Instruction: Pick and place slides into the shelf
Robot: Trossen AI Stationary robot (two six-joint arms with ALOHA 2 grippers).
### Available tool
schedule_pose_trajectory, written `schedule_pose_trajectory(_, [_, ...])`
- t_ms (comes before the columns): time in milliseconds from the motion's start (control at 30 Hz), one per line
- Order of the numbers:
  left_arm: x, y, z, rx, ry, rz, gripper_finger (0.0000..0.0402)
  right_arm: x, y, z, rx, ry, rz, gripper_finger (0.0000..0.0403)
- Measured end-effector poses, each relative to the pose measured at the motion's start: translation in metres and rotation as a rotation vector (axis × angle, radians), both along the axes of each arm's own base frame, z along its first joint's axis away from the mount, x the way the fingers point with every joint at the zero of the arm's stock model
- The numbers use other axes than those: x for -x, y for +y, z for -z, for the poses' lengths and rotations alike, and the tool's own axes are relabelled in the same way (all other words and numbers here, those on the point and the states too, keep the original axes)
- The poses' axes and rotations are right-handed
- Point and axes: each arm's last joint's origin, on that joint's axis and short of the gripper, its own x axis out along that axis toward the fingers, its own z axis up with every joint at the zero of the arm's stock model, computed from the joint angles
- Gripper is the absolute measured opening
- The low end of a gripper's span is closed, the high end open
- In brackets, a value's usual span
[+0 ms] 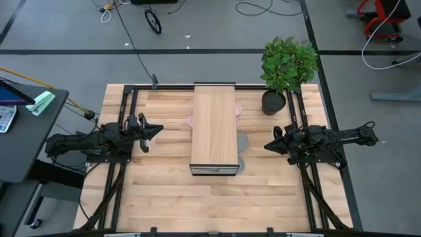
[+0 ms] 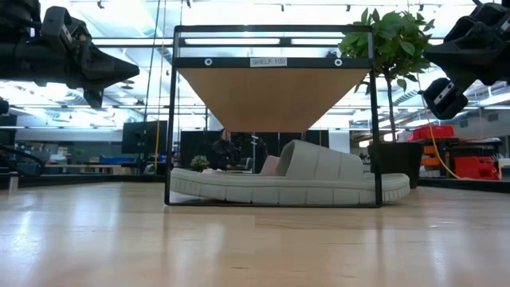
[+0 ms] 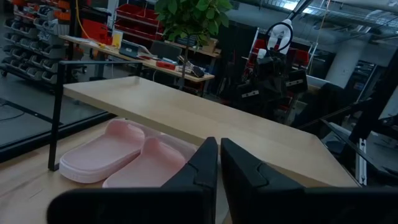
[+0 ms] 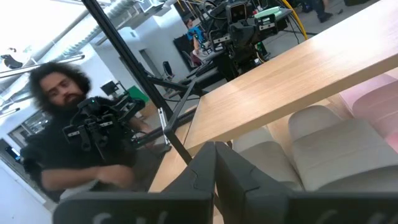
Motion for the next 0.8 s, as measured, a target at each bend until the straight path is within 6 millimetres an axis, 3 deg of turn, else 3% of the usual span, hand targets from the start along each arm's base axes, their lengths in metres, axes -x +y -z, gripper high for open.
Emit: schedule_pose_trajectory(800, [0.0000, 0.0000, -0.0001, 0.000, 0.000, 0.000, 0.0030, 0.0000, 0.0000, -0.0001, 0.000, 0.000, 0.000, 0.0016])
